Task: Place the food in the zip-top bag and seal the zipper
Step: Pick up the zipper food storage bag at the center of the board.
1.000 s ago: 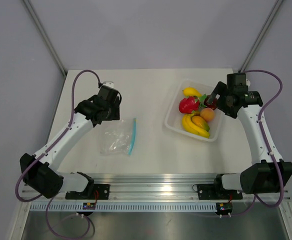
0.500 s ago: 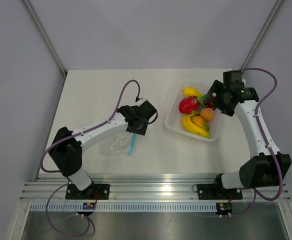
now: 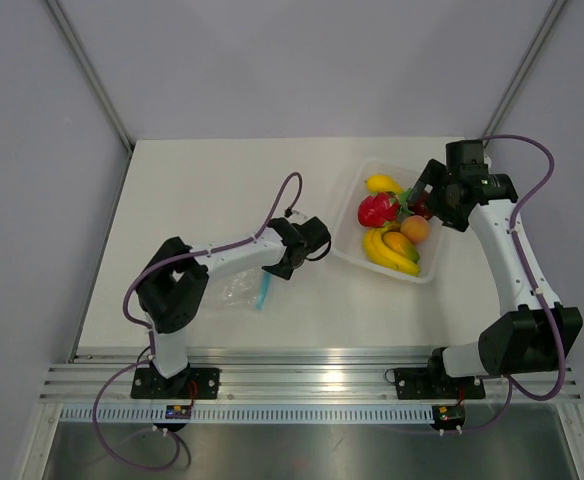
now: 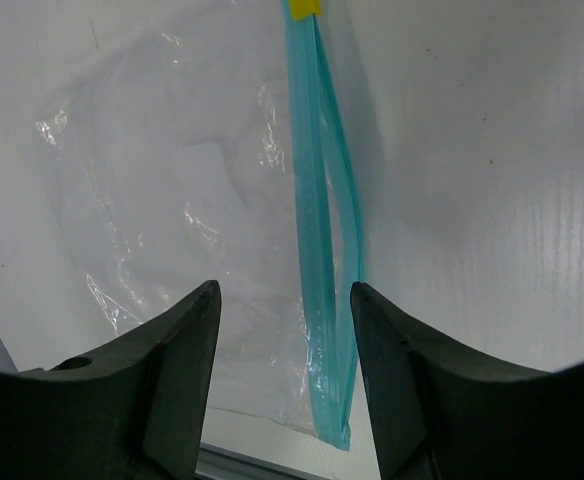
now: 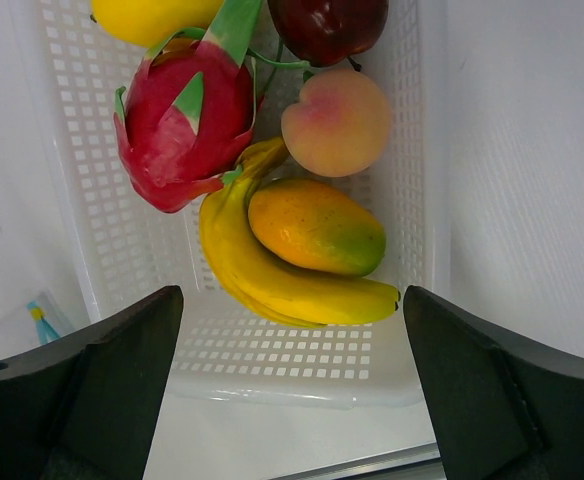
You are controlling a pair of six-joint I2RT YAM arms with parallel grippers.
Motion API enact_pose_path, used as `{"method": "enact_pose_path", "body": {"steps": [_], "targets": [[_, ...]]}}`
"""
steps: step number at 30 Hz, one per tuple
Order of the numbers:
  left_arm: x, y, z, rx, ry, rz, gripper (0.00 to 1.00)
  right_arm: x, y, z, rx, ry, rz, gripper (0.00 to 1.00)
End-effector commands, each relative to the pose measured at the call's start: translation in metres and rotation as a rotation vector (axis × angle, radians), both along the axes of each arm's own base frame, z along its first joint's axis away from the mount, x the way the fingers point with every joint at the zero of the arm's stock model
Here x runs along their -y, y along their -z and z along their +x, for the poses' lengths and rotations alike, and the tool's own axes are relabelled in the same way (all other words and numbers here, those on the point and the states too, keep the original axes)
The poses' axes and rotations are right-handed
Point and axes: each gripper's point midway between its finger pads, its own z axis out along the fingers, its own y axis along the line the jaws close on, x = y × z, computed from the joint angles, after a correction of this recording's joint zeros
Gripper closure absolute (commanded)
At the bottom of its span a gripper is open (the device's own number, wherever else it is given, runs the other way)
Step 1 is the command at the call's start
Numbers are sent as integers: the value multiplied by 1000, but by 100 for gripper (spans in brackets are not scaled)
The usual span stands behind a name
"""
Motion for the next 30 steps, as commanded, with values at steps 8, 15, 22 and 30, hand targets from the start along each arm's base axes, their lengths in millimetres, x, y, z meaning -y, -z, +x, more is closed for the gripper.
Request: {"method": "enact_pose_path", "body": {"steps": [8, 15, 22, 30], "targets": [[-5, 0, 12, 47, -13, 113, 51, -4, -16, 13, 49, -17, -2, 1], [-14, 10, 7, 31, -23, 149, 57, -3, -15, 9, 48, -14, 1, 0], [-17, 14, 5, 27, -25, 163, 58, -4, -14, 5, 51, -10, 10, 0], [-29, 8, 8, 57, -10, 229, 100, -7, -13, 2, 52, -19, 27, 0]]}}
